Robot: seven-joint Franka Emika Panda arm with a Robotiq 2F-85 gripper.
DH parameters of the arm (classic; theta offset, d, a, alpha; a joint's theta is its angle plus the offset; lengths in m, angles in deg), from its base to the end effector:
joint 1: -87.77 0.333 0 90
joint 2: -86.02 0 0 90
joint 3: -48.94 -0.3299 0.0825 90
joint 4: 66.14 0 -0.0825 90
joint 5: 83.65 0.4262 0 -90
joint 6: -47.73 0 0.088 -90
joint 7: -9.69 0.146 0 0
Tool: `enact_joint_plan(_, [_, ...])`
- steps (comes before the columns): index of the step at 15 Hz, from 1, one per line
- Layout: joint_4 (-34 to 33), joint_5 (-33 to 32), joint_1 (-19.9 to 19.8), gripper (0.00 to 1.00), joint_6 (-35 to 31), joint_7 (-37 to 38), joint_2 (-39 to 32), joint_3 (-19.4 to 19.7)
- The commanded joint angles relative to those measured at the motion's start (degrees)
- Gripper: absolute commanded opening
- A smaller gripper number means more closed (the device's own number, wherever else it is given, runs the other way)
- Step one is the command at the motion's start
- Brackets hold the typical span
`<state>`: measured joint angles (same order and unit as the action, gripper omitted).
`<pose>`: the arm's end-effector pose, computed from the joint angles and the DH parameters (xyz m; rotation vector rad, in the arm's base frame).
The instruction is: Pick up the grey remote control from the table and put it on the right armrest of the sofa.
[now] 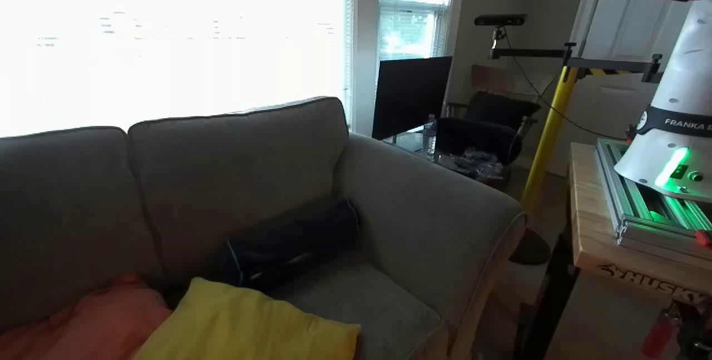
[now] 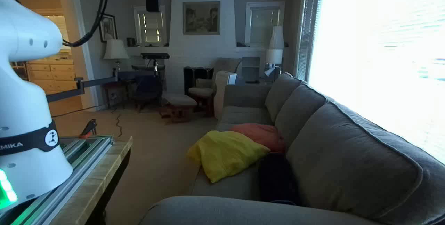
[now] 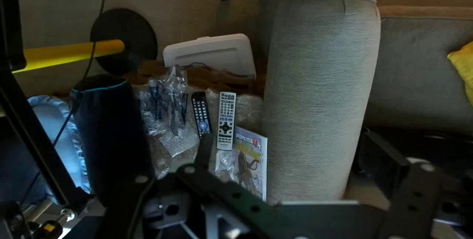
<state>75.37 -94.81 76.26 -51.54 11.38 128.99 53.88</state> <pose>0.3381 -0.1279 0.5040 2.9814 -0.3951 -0.0060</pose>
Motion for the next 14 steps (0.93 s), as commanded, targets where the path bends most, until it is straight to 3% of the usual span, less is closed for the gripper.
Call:
enact_joint_plan(1, [-0.2, -0.4, 0.8, 1.00, 0.2, 0.4, 0.0, 0.6])
enact_joint_plan(11, [-0.2, -0.4, 0.8, 1.00, 0.2, 0.4, 0.0, 0.6])
enact_joint_plan(14, [1.1, -0.5, 0.8, 1.00, -3.0, 0.2, -2.6, 1.5])
